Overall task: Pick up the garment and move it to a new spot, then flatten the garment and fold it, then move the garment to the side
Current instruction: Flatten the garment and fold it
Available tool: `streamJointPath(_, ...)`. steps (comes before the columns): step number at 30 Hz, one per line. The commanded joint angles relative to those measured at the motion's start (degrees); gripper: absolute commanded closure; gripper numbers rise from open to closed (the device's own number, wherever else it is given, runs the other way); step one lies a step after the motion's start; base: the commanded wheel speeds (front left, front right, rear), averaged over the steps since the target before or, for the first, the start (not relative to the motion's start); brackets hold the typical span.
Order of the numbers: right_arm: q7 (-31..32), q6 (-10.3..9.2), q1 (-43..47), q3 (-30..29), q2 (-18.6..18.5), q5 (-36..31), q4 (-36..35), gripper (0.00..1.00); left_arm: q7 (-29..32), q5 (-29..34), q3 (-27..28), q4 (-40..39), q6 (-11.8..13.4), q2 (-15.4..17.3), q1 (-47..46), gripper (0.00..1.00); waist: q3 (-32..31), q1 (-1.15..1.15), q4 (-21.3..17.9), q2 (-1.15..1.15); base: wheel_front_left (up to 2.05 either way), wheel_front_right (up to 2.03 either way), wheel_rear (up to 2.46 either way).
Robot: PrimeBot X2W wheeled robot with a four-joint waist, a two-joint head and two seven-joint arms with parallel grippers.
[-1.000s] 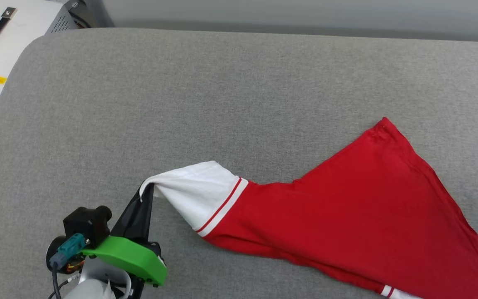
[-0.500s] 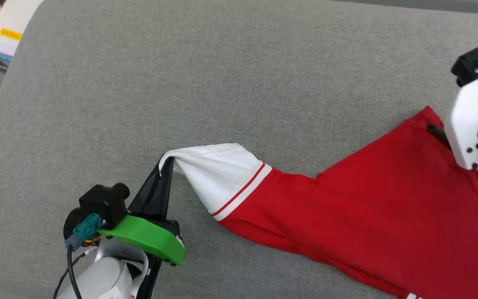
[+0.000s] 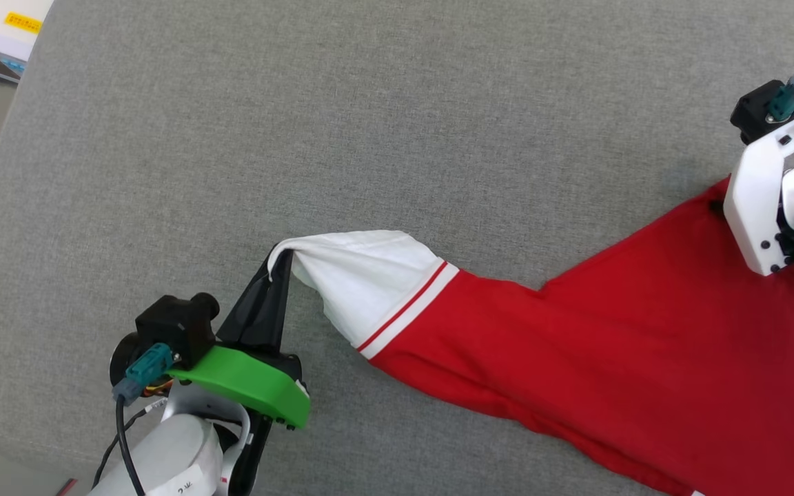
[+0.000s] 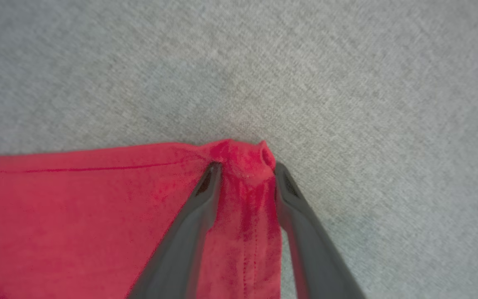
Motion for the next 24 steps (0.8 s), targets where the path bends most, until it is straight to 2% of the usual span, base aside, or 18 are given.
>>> streamJointPath(1, -1.8, -0.03, 1.8, 2.1, 1.0, 0.5, 2.0, 1.00, -0.3, 0.1, 0.3, 0.3, -0.2, 0.2, -0.5, 1.00, -1.3, 0.00, -1.1, 0.00, 0.00, 0.00, 0.00)
streamJointPath(9, -17.6, -0.03, -1.0, 0.5, 0.1, 4.2, -1.8, 1.00, 0.0, 0.0, 1.2, 1.2, -0.5, 2.4, -0.2, 1.00, -7.5, 0.00, -4.9, 0.00, 0.00, 0.00, 0.00)
streamJointPath(16, -24.9, -0.03, 1.2, -2.8, -2.4, 7.2, -9.7, 1.00, 0.4, 0.3, 3.8, 0.5, -0.3, 4.9, -3.5, 1.00, -12.3, 0.00, -7.4, 0.00, 0.00, 0.00, 0.00)
streamJointPath(24, -30.4, -0.03, 2.6, -11.6, -4.2, 7.0, -18.2, 1.00, 4.3, 2.9, 5.8, -2.3, -1.2, 9.1, -13.3, 1.00, -15.4, 0.00, -9.2, 0.00, 0.00, 0.00, 0.00)
